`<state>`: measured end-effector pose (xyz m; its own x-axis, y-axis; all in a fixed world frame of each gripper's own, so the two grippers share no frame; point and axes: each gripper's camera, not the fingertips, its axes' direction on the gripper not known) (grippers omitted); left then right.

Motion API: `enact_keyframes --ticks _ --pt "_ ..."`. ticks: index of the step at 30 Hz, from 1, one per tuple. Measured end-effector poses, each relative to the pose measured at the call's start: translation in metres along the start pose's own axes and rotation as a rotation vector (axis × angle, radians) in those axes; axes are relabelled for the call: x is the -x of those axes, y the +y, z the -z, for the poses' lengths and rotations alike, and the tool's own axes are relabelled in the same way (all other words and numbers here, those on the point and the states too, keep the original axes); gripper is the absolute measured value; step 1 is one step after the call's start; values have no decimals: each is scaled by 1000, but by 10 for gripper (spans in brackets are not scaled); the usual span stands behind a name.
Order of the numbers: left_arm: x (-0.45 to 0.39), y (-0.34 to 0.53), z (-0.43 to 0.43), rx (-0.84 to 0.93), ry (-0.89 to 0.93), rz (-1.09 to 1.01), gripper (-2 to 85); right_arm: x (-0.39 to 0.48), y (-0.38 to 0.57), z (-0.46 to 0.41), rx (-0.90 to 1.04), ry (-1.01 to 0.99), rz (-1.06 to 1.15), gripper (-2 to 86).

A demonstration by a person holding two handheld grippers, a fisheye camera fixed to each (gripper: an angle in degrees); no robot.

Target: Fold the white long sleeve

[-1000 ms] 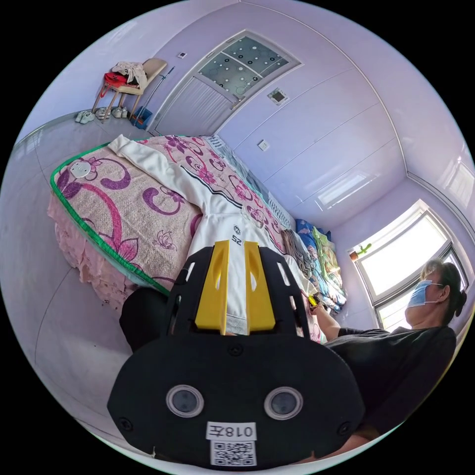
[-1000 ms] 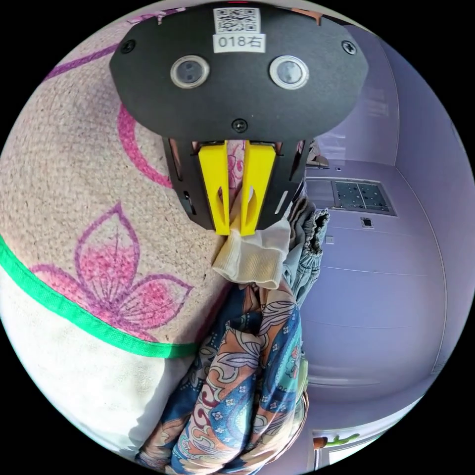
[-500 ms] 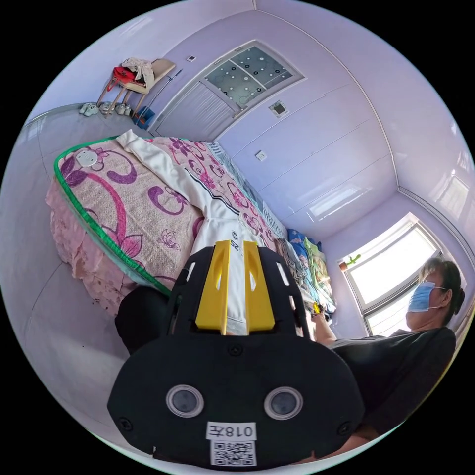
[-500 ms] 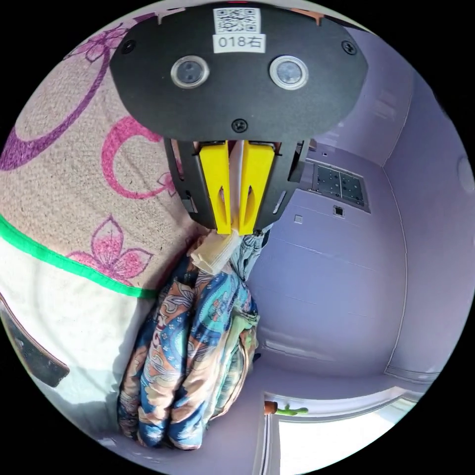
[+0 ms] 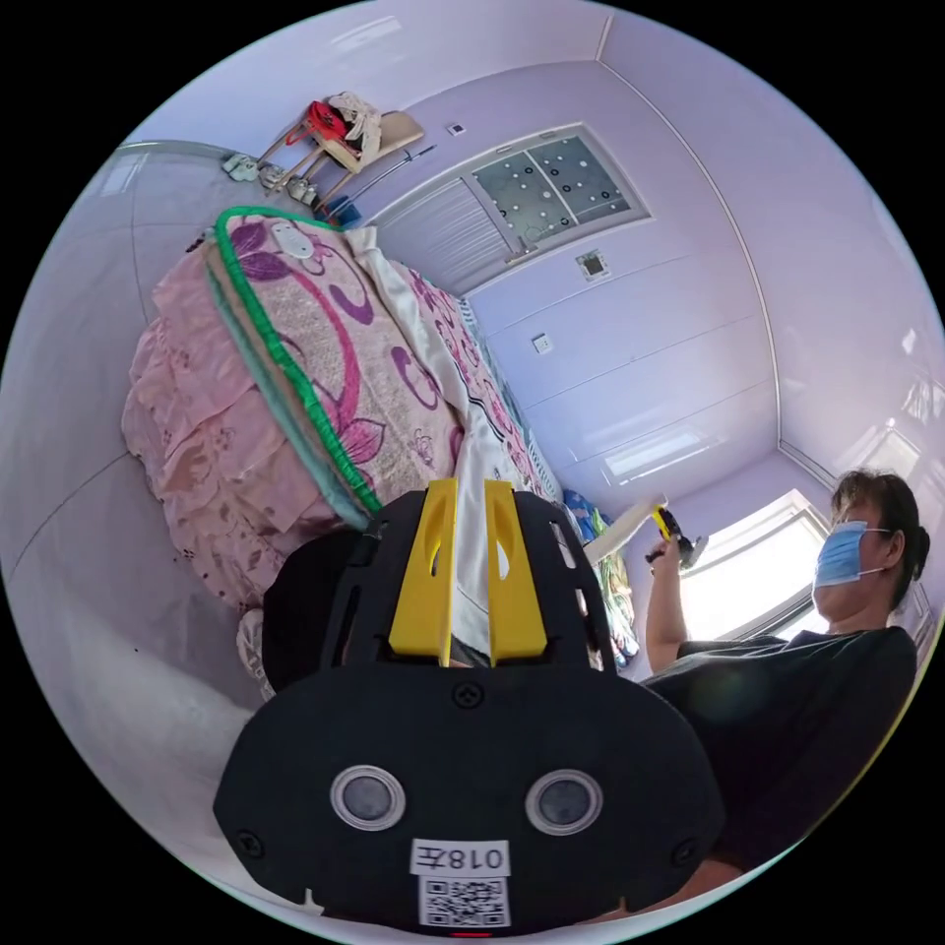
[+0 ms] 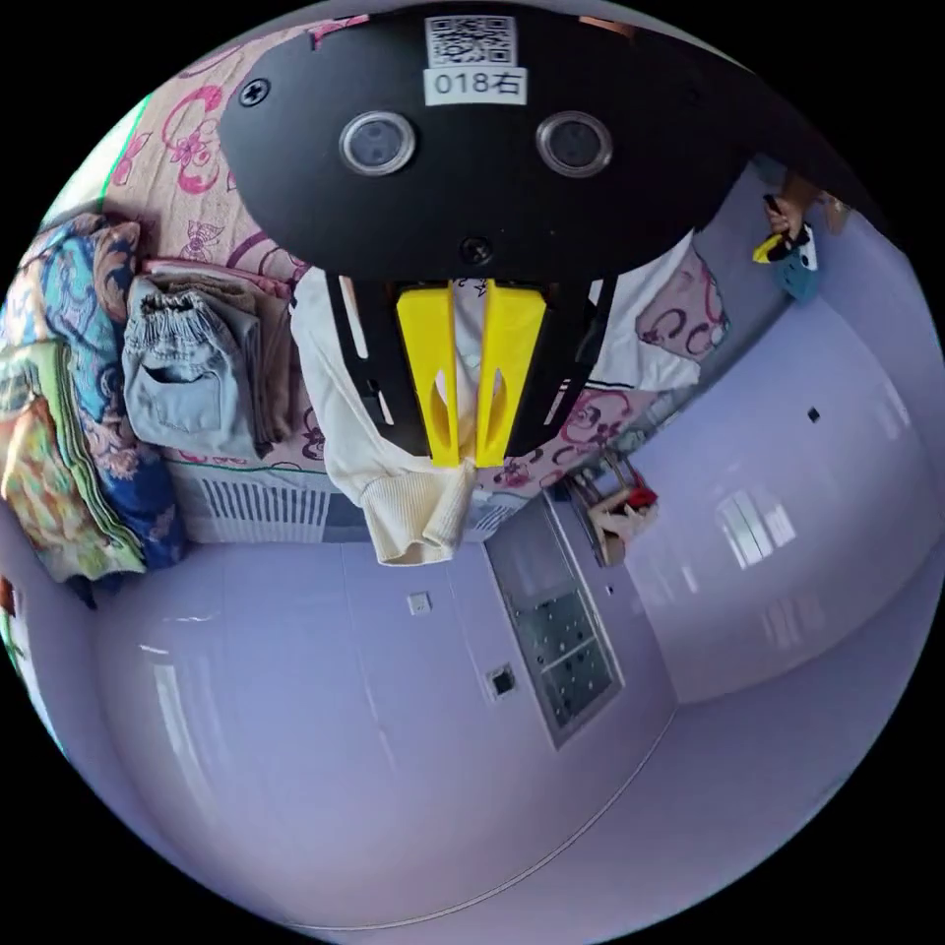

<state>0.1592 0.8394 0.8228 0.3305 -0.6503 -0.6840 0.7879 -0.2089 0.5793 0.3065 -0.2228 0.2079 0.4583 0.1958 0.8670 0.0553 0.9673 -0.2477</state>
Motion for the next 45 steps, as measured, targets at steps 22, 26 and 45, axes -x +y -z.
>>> enact_keyframes --ticks 22,26,45 --pt "59 -9 32 -144 64 32 50 324 247 -333 294 524 773 0" --pt "39 -31 -4 -93 105 -31 50 281 252 -363 510 508 594 -8" --pt "34 -250 -154 -354 -89 185 112 232 351 -166 434 253 256 -9"
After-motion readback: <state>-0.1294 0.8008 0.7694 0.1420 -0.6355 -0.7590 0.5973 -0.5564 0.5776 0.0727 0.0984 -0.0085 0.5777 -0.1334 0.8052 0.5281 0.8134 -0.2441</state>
